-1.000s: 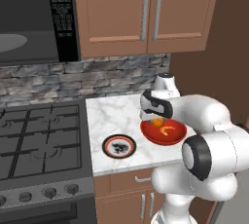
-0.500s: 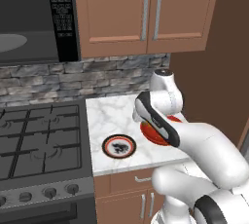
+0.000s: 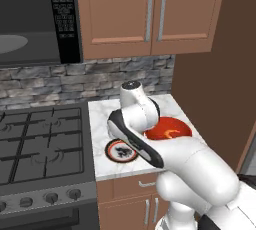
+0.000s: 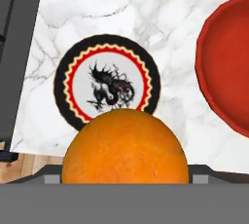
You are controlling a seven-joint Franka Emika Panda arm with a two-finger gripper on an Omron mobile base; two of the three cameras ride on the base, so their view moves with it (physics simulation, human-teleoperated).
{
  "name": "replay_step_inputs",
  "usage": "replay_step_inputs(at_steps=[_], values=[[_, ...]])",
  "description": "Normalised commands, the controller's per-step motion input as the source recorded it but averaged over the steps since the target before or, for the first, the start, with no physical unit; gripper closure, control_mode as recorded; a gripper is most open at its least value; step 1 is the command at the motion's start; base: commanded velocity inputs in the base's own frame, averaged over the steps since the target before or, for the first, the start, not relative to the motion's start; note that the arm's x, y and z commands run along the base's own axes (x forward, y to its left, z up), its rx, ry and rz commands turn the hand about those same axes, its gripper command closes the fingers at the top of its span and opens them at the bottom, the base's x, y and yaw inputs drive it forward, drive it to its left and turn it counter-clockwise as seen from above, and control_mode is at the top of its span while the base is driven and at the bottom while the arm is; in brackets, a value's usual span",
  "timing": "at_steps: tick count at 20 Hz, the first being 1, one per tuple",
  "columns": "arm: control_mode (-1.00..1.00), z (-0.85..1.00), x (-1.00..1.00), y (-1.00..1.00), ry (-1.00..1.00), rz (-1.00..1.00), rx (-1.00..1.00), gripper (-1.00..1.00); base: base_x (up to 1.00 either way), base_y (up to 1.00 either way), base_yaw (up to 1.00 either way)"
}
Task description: Remove the orange from the bowl and place it on the small plate. Then place the bowl with only the shrimp in the microwave, close the door, and press the start button to microwave the shrimp.
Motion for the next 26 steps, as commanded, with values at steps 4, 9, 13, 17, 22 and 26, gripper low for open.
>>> replay_step_inputs(at_steps=[4,9,13,17,22,26], values=[[-1.0,-0.38,0.21,0.53,0.07,0.0,-0.08,1.0,0.0,0.0,0.0],[-1.0,-0.44,0.23,0.01,0.04,0.0,-0.04,1.0,0.0,0.0,0.0],[-1.0,-0.43,0.16,-0.12,0.03,0.0,-0.01,1.0,0.0,0.0,0.0],[-1.0,-0.53,0.26,-0.01,0.04,0.0,0.0,1.0,0.0,0.0,0.0],[-1.0,-0.45,0.29,0.0,0.02,0.0,0.0,1.0,0.0,0.0,0.0],[-1.0,-0.28,0.42,0.0,0.0,0.0,0.0,1.0,0.0,0.0,0.0]])
